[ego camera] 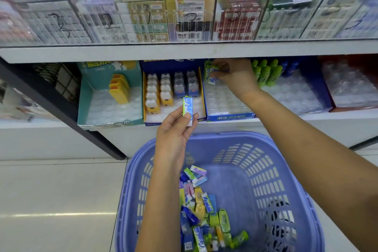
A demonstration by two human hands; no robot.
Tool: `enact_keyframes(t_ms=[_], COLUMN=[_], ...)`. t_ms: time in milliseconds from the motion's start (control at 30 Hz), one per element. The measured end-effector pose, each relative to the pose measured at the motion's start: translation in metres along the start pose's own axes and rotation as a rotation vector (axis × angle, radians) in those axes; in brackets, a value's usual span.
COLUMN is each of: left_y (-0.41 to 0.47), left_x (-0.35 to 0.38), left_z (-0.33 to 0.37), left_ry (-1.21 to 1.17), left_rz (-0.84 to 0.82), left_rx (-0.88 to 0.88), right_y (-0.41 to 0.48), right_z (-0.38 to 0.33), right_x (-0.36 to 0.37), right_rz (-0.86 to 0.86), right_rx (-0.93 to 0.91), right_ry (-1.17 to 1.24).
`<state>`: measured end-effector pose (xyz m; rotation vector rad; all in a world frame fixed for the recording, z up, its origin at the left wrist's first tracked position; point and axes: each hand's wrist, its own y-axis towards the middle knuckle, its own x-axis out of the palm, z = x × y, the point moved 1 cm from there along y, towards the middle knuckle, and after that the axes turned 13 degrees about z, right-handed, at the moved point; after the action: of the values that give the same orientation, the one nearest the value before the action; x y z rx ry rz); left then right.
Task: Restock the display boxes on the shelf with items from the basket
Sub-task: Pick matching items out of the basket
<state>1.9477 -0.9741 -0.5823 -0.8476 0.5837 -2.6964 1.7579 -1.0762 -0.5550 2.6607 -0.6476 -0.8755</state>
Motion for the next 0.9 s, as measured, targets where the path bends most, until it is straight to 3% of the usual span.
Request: enact_keyframes(t_ms=[200,467,633,767,833,900], left_y=[0.000,0.000,-0.001,-0.004,-0.005,-0.007], left_x=[0.001,0.000,0.000,0.003,0.006,0.010], left_z=[-0.002,-0.002,-0.004,-0.006,-0.007,-0.008], left_ry=[0.016,0.071,0.131,0.166,0.156,0.162], left_rz=[0.014,0.010,0.016,0.025,0.034,0.029], left_rx=[-0.013,0.000,0.034,0.076,0.098,0.143], right_y=[0.007,0.007,0.004,0.000,-0.010,-0.031], right_z=[-0.002,-0.002,0.000,-0.014,-0.027,-0.041], right_x=[0.005,0.005,0.004,-0.002,-0.010,-0.017], right_rz=[-0.035,-0.049,-0.059,-0.115,-0.105,-0.285], right_rx=[0.059,-0.045,-0.259,-0.272,-0.144,0.124], right_ry=[0.104,-0.027,-0.370,-0.501,-0.325,0.074])
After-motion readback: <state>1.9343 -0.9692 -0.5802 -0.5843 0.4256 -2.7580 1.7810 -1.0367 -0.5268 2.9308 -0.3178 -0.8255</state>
